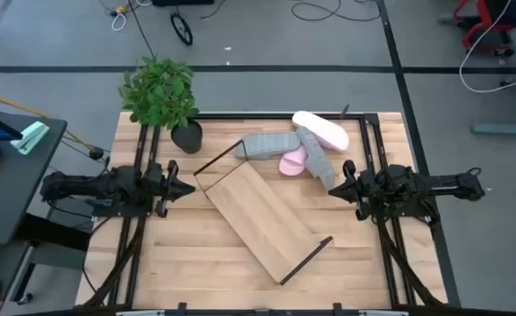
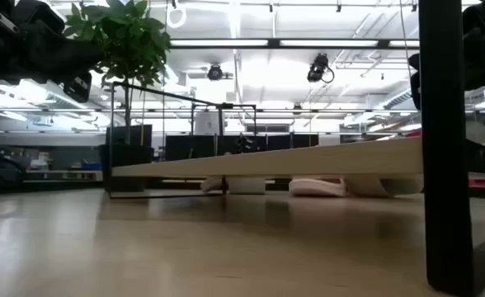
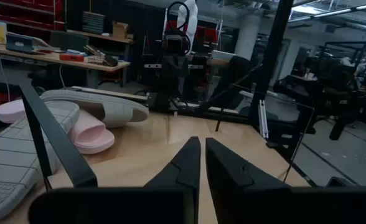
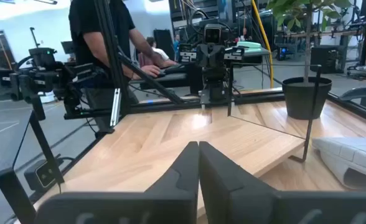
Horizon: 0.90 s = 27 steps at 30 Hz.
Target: Pick and place slides into the shelf
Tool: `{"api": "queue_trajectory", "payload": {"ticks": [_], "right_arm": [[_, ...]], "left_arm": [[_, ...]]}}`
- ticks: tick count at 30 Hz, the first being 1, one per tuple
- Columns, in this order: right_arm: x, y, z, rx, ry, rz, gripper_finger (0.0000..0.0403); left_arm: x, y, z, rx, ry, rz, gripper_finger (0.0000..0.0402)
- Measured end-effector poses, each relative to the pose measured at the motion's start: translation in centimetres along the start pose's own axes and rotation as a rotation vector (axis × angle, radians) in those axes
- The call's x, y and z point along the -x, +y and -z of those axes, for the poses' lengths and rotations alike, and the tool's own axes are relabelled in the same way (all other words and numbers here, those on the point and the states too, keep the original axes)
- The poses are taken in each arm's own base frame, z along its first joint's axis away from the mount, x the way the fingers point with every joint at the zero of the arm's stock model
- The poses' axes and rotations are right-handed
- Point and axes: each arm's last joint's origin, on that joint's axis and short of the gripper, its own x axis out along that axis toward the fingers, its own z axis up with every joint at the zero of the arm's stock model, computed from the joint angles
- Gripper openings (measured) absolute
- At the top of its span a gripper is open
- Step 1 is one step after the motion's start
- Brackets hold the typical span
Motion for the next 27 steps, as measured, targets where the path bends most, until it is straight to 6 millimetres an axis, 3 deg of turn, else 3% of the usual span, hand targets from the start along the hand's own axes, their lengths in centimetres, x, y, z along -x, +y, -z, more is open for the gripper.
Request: {"api": "queue_trajectory", "payload": {"ticks": [27], "right_arm": [[0.0,0.0,0.0,0.0,0.0,0.0,0.0017]], "left_arm": [[0.0,0.0,0.0,0.0,0.0,0.0,0.0035]]}}
